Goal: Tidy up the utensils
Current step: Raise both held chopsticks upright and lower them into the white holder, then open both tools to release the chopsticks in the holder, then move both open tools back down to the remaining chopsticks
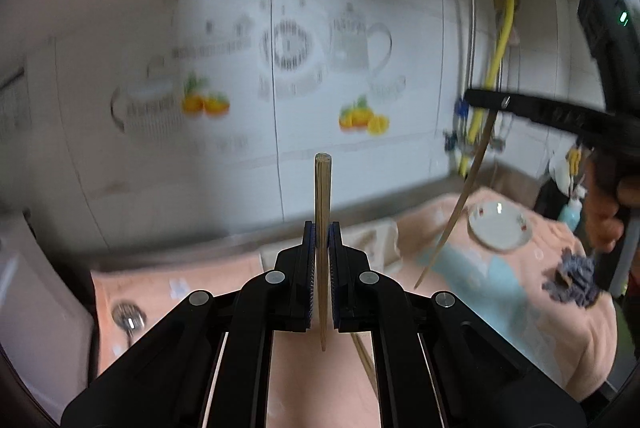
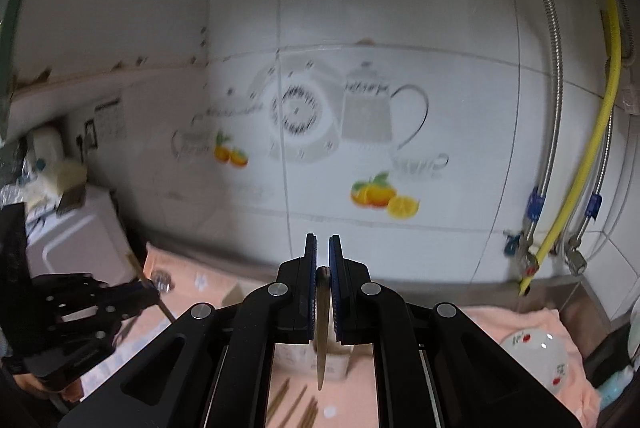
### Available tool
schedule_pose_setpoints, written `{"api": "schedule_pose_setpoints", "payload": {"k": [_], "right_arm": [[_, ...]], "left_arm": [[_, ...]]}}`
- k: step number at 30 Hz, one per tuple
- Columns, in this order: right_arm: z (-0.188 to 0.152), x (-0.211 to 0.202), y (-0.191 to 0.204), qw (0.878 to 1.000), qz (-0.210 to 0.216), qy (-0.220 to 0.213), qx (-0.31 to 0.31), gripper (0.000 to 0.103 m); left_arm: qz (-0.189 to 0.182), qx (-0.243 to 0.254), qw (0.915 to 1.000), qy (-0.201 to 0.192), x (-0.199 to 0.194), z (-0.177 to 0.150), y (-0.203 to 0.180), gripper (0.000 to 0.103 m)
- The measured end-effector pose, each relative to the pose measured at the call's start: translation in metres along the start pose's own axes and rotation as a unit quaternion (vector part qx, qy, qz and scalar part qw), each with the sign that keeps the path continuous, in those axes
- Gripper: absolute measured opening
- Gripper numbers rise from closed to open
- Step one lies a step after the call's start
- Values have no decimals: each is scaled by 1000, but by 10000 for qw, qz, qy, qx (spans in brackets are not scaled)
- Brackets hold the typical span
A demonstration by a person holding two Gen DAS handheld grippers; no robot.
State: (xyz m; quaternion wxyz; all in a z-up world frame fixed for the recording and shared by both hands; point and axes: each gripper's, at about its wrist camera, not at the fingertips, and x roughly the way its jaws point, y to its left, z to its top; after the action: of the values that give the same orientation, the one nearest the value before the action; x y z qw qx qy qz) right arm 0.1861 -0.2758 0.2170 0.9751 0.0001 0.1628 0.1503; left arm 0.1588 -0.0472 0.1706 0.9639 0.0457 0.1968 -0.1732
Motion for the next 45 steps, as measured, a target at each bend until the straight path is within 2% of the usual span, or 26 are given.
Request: {"api": "schedule_pose_setpoints", "payload": {"k": [5, 9, 14, 20, 24, 26, 30, 32, 34, 38, 40, 44, 45], "right_arm": [[13, 23, -9, 9996, -54, -150, 220, 6], [8, 45, -14, 9994, -67, -120, 311, 6], [-12, 72, -18, 9994, -28, 134, 331, 6], [-35, 89, -18, 9987, -56, 424, 276, 6], [-42, 89, -18, 9984, -64, 505, 252, 6], [-44, 85, -19, 9985, -101, 490, 243, 12], [-47, 69, -17, 9988, -190, 424, 176, 14], [-48, 58, -17, 9990, -207, 369, 140, 22], [-54, 43, -14, 9991, -240, 342, 81, 22], [-77, 20, -6, 9987, -128, 485, 19, 22], [-97, 10, -2, 9978, -89, 654, 9, 22], [-146, -2, 8, 9936, 66, 1131, -19, 22], [-163, -5, 11, 9918, 72, 1275, -21, 22]], "left_arm": [[145, 127, 9990, -399, 3, 35, 0, 5], [307, 207, 9978, -543, 20, 45, 0, 5], [466, 108, 9978, -463, 47, 37, 10, 5], [409, -190, 9990, -29, 79, 12, 27, 6], [460, -216, 9986, 143, 90, -1, 31, 7], [455, -226, 9985, 190, 91, -4, 32, 7], [475, -219, 9985, 184, 83, -7, 32, 9], [500, -182, 9985, 141, 74, -7, 30, 13], [541, -162, 9984, 83, 61, -10, 28, 20], [574, -184, 9982, 77, 39, -22, 25, 23], [562, -270, 9980, 75, 27, -32, 24, 35], [535, -344, 9978, 175, 8, -57, 19, 42], [536, -372, 9976, 214, 5, -64, 18, 46]]}}
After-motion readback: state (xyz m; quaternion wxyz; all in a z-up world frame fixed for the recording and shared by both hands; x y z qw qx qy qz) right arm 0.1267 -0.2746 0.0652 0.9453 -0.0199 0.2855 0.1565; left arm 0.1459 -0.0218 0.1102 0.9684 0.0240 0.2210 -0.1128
